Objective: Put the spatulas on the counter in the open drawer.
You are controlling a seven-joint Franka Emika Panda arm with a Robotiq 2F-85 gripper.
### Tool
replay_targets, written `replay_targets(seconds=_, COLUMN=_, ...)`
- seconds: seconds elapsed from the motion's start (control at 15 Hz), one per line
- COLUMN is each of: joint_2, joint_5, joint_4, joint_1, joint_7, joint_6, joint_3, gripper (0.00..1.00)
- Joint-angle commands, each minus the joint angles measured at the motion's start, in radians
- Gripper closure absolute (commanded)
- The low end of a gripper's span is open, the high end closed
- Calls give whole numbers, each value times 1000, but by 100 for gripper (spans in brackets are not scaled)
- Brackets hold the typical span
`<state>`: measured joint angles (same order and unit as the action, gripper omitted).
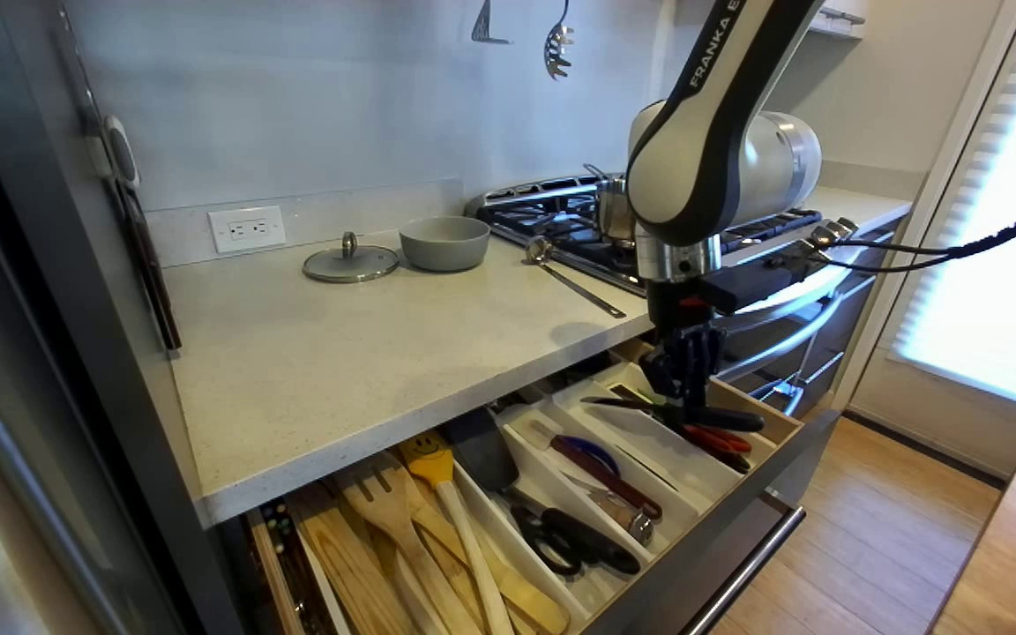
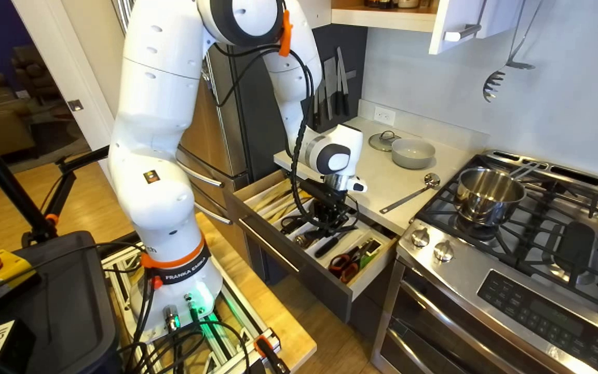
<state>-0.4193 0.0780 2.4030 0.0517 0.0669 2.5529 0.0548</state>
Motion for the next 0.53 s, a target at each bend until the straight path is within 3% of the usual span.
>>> replay_targets(seconds=0.0, joint_2=-69, joint_5=-54, joint_4=-31, joint_1=36, joint_7=29, joint_6=68, joint_3=-25, gripper=93)
replay_targets(seconds=0.47, joint_2=-166, joint_5=-90, joint_4=-87, joint_1=67, joint_7=59, joint_6=142, joint_3=-53, gripper=93)
